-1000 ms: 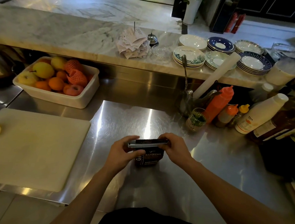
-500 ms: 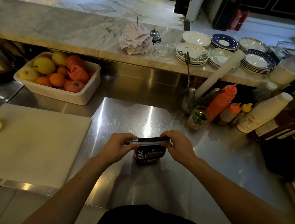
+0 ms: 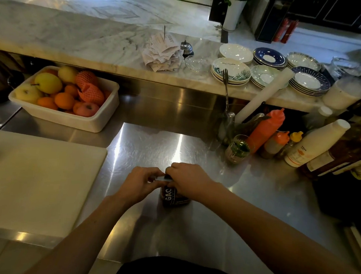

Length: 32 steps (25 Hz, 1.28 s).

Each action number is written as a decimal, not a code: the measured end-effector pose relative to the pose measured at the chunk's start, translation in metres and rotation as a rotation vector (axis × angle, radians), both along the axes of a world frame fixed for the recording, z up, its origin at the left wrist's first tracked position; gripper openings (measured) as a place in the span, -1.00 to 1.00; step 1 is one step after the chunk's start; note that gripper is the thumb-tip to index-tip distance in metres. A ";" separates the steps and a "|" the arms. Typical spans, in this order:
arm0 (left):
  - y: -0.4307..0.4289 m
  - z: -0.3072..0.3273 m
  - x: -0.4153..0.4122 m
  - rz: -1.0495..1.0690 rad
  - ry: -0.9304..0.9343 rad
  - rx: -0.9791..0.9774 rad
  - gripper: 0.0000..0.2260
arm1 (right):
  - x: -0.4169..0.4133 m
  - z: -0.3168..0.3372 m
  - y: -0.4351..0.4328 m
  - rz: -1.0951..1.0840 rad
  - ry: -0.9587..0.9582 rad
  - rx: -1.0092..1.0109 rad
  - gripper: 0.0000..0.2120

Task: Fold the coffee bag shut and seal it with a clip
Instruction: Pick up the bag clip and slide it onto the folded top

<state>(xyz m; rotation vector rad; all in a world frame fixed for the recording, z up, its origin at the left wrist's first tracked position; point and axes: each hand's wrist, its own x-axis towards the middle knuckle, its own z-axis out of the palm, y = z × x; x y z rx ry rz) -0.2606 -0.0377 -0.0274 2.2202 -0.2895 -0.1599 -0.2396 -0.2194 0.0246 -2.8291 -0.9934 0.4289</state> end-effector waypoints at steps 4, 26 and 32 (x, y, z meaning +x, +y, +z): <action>0.005 -0.003 0.000 -0.003 -0.032 0.053 -0.83 | 0.007 -0.001 0.009 0.020 0.009 -0.068 -0.80; -0.027 0.021 0.028 -0.325 -0.159 0.503 -0.71 | 0.015 -0.017 -0.052 -0.070 0.083 0.079 -0.79; -0.018 0.019 0.033 -0.353 -0.144 0.407 -0.74 | 0.012 -0.019 -0.065 -0.088 0.105 0.151 -0.78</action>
